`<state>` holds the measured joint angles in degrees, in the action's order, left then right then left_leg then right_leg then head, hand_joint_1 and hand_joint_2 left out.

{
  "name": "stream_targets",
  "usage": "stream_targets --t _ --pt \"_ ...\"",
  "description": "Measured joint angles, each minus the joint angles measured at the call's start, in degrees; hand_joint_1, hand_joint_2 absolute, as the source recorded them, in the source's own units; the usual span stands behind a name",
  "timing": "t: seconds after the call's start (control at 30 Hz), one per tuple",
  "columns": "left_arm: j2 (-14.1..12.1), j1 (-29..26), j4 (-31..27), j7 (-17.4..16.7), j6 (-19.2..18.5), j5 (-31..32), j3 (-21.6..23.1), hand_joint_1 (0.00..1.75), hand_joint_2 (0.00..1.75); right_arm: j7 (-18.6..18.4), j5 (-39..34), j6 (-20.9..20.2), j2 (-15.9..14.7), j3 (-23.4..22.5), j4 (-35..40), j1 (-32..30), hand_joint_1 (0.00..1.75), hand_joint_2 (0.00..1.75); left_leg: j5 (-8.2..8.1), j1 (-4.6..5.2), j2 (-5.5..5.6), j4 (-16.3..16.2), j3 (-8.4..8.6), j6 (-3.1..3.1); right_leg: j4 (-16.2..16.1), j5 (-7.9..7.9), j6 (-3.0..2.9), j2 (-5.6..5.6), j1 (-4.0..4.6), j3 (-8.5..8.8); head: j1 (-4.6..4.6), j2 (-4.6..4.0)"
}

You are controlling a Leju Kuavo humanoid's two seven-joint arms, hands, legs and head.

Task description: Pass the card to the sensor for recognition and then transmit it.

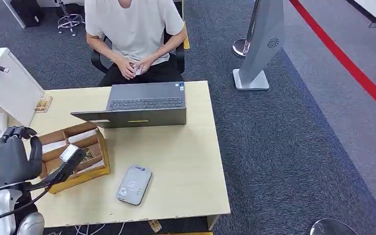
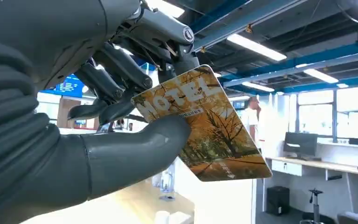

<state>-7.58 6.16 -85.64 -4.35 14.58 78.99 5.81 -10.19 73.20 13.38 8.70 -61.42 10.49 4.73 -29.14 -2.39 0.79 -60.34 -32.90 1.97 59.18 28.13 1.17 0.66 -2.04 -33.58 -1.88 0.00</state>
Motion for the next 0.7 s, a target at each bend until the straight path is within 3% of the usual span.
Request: stream_targets --t 0.2,0.37,0.5,0.7 --pt "-0.85 2.41 -0.92 0.00 -0.11 0.66 1.14 1.75 1.75 0.35 0.02 0.02 0.04 0.00 0.00 0.07 0.00 1.75 0.04 -0.01 0.02 0.00 0.00 0.00 0.00 0.00 0.00 -0.02 0.01 -0.01 0.00 0.00" --pt "-2.51 11.59 0.66 -1.49 3.26 4.94 3.04 1.75 1.75 0.44 1.97 -0.26 0.07 0.07 0.00 0.29 0.00 1.75 0.16 -0.01 0.07 0.00 -0.02 0.05 0.00 -0.09 -0.01 -0.03 0.01 0.00 0.02 0.00" --pt "-3.83 18.30 5.10 -1.46 8.05 6.93 3.52 1.75 1.75 0.66 2.95 -0.61 0.07 0.72 0.00 0.33 0.00 1.75 0.19 0.00 0.00 0.00 0.03 0.03 0.00 -0.17 -0.04 0.03 0.00 -0.02 0.02 0.00" --pt "-5.25 30.78 17.21 -0.85 10.97 7.43 3.78 1.75 1.75 0.57 3.63 -0.81 0.09 1.51 -0.02 0.54 0.00 1.75 0.31 -0.02 0.04 0.00 -0.01 0.07 0.01 -0.26 -0.04 0.00 0.01 -0.04 0.15 0.00"
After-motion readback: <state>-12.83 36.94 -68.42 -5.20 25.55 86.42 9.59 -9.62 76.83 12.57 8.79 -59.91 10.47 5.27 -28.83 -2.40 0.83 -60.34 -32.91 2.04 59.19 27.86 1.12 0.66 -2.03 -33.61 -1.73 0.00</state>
